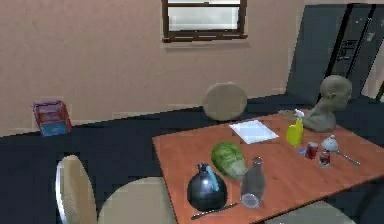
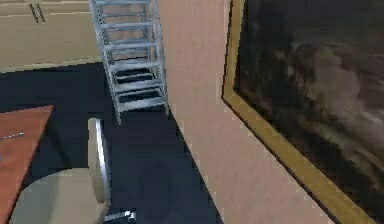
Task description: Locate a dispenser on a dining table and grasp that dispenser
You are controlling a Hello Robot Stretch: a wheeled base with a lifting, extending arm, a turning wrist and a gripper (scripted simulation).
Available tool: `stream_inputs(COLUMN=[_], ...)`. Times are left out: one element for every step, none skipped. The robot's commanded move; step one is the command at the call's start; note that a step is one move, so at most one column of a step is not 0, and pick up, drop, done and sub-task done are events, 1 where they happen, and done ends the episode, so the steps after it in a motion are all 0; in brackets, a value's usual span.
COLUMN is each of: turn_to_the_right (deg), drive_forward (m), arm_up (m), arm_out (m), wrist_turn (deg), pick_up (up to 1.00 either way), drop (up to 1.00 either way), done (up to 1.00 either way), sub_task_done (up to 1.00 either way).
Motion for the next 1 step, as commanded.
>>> stream_inputs(turn_to_the_right=[-45.0], drive_forward=[0.0], arm_up=[0.0], arm_out=[0.0], wrist_turn=[0.0], pick_up=[0.0], drop=[0.0], done=[0.0], sub_task_done=[0.0])
